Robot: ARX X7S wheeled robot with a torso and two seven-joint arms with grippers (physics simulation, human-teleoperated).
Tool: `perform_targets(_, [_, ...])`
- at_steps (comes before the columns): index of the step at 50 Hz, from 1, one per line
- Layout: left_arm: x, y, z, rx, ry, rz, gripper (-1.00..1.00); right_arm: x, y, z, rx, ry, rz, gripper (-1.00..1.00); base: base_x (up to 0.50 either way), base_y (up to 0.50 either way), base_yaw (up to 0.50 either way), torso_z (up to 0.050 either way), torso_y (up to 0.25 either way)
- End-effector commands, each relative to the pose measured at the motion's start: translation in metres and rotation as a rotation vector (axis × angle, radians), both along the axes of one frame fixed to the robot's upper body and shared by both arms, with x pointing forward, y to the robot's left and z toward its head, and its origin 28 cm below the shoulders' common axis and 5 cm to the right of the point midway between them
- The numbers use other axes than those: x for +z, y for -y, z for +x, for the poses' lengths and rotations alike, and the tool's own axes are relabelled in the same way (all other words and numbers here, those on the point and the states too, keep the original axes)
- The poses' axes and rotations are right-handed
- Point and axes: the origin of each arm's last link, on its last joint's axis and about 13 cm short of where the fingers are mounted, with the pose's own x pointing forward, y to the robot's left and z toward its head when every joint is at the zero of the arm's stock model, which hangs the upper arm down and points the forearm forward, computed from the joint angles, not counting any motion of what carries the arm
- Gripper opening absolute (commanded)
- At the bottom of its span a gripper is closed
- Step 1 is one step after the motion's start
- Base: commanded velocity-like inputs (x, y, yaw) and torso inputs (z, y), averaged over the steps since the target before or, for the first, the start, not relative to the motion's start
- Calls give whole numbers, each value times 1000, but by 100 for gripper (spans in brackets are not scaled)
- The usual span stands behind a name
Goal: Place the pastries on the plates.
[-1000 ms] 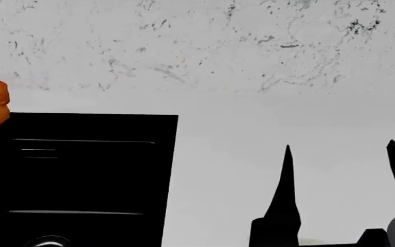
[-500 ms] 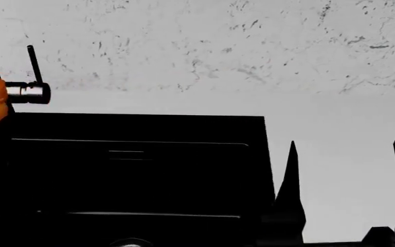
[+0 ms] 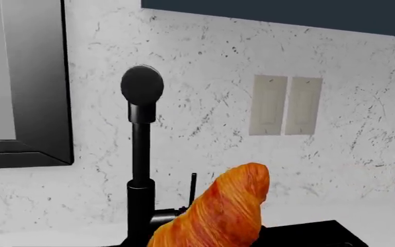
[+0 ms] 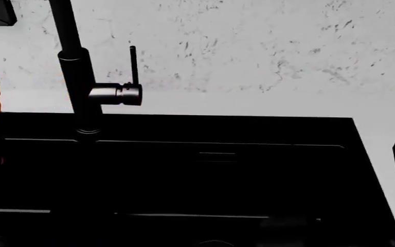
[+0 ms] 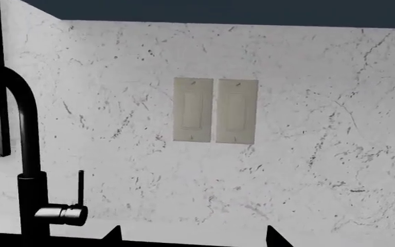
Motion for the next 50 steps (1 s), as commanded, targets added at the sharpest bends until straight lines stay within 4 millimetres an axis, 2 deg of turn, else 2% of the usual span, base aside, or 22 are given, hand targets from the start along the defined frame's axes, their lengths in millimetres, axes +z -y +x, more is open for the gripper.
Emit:
perform_targets(1, [3,2,0,-6,5,-19,-100,2,0,1,-1,3,2,100,-1,500,0,0,0])
perform_targets(50, [6,3,-6,-18,20,-25,-100,-1,-1,-2,3,12,0,100,-1,500,0,0,0])
